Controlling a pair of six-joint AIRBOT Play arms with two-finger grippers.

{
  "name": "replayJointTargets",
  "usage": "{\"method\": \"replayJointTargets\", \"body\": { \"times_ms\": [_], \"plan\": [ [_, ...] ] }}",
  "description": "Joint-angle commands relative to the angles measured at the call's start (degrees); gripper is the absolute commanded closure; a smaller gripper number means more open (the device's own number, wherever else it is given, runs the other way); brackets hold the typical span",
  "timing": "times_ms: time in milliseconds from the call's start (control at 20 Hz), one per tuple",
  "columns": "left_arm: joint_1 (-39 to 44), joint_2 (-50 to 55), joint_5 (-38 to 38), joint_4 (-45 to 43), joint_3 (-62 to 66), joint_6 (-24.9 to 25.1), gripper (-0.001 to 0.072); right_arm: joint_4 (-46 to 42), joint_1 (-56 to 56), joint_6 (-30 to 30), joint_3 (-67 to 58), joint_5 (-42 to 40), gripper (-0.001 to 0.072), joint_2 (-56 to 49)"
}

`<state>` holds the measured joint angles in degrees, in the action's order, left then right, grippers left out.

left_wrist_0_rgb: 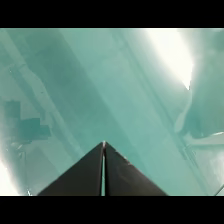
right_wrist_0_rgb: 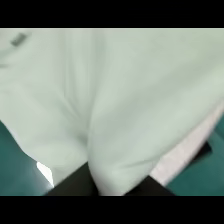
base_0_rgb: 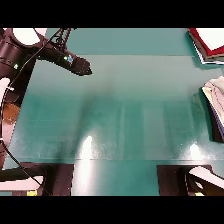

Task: Fold the shirts.

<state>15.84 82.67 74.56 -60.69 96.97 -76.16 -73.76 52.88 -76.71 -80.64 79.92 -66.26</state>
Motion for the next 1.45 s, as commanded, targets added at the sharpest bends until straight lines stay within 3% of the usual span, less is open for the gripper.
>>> {"method": "replayJointTargets", "body": {
  "times_ms": [0,50,150,250,450,500,600,650,700,800,850,1050,1400],
  "plan": [
    [0.02,0.00,0.11,0.00,-0.02,0.13,0.0683,-9.07,6.16,-1.92,11.74,0.87,0.0318,5.05],
    [0.02,0.00,0.33,0.00,-0.02,0.13,0.0683,-9.29,7.98,-1.97,13.27,0.87,0.0189,5.46],
    [0.02,0.00,0.94,0.02,-0.02,0.13,0.0683,-6.64,9.81,-4.63,13.81,1.16,0.0180,5.81],
    [0.02,0.00,1.05,0.02,-0.02,0.11,0.0683,1.40,8.98,-5.18,12.31,1.01,0.0181,5.79],
    [0.02,0.00,0.74,0.02,-0.02,0.17,0.0682,18.60,-4.22,-5.35,11.23,1.11,0.0185,5.75],
    [0.00,0.00,-0.17,0.00,-0.02,0.13,0.0683,18.73,-9.68,-5.35,11.23,0.59,0.0199,5.75],
    [0.00,0.00,-1.36,0.00,0.00,0.13,0.0683,18.27,-20.44,-5.33,11.23,-1.99,0.0338,5.75],
    [0.00,0.00,-1.33,0.00,-0.02,0.11,0.0683,18.21,-25.66,-5.33,11.23,-3.98,0.0357,5.75],
    [0.02,0.00,-1.33,0.02,0.00,0.09,0.0683,18.21,-30.01,-5.29,11.23,-6.34,0.0426,5.75],
    [0.02,0.00,-1.62,0.04,0.00,0.07,0.0682,18.08,-38.01,-5.18,11.23,-11.61,0.0663,5.75],
    [0.00,0.00,-1.79,0.04,0.00,0.07,0.0683,18.10,-40.89,-5.07,11.23,-13.27,0.0695,5.75],
    [0.02,0.00,-1.75,0.04,0.00,0.07,0.0683,18.03,-47.69,-4.92,11.23,-14.86,0.0695,5.75],
    [0.00,0.00,-1.75,0.04,0.00,0.07,0.0683,18.10,-48.54,-4.24,11.23,-14.78,0.0695,5.75]
  ]
}}
